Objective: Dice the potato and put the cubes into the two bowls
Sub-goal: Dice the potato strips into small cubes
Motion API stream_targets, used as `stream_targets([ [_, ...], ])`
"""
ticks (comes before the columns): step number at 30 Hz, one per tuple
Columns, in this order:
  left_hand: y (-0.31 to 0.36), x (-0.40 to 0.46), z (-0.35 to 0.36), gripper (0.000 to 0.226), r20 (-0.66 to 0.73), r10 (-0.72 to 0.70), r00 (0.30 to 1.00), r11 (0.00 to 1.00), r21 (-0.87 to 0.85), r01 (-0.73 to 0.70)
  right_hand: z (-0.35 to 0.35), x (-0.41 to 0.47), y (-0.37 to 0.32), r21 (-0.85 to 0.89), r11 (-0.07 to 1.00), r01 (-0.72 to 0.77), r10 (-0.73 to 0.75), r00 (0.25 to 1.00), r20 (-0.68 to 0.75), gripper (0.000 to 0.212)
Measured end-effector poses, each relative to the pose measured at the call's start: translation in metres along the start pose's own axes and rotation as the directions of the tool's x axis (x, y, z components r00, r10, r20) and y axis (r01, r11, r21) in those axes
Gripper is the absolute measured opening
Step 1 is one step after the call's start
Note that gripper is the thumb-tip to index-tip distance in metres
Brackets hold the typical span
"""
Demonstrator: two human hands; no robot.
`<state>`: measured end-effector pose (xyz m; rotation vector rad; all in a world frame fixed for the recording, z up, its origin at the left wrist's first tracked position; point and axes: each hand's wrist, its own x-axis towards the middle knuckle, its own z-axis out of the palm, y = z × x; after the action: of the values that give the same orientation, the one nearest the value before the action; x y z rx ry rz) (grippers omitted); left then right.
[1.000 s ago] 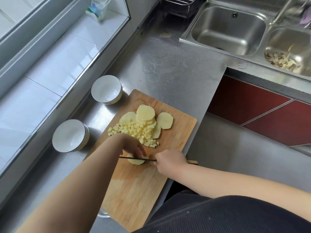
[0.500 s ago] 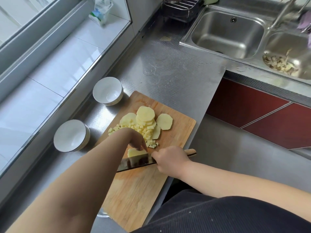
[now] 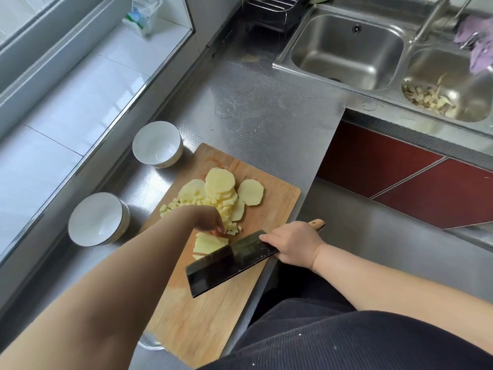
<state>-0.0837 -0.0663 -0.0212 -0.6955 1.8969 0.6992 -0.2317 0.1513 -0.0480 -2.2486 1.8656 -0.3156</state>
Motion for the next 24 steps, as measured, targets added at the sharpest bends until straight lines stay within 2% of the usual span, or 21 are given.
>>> stream_targets([
  [7,-0.011,-0.001,0.015,0.033,-0.147,0.023,0.989,0.992,-0.119,-0.041,0.006,-0.015,0.021,0.084,0.979,-0.183,0.194,0.971,-0.142,0.036],
  [9,-0.016,-0.003,0.015,0.031,-0.158,0.016,0.987,0.974,-0.220,-0.051,0.004,-0.017,0.024,0.089,0.971,-0.224,0.236,0.958,-0.164,0.034],
  [14,-0.028,-0.014,0.014,0.029,-0.158,-0.035,0.987,0.829,-0.556,-0.059,0.007,-0.020,0.022,0.127,0.942,-0.310,0.331,0.918,-0.219,0.040],
  [17,-0.030,-0.020,0.021,0.031,-0.185,-0.049,0.982,0.736,-0.671,-0.089,0.010,-0.019,0.021,0.156,0.913,-0.378,0.407,0.878,-0.251,0.030],
  [18,-0.031,-0.020,0.025,0.031,-0.196,-0.043,0.980,0.732,-0.674,-0.103,0.011,-0.018,0.021,0.178,0.899,-0.401,0.436,0.860,-0.263,0.028],
  [19,-0.032,-0.019,0.029,0.030,-0.217,-0.033,0.975,0.762,-0.638,-0.116,0.012,-0.017,0.021,0.202,0.882,-0.427,0.469,0.841,-0.269,0.028],
  [21,-0.033,-0.020,0.042,0.033,-0.264,0.000,0.964,0.885,-0.449,-0.123,0.013,-0.014,0.019,0.241,0.842,-0.483,0.536,0.802,-0.264,0.035],
  [23,-0.032,-0.024,0.057,0.059,-0.326,0.068,0.943,0.981,-0.152,-0.123,0.013,-0.012,0.018,0.275,0.802,-0.530,0.593,0.762,-0.260,0.035],
  [24,-0.032,-0.025,0.066,0.071,-0.362,0.132,0.923,0.991,0.032,-0.129,0.014,-0.011,0.018,0.292,0.786,-0.544,0.613,0.745,-0.262,0.032],
])
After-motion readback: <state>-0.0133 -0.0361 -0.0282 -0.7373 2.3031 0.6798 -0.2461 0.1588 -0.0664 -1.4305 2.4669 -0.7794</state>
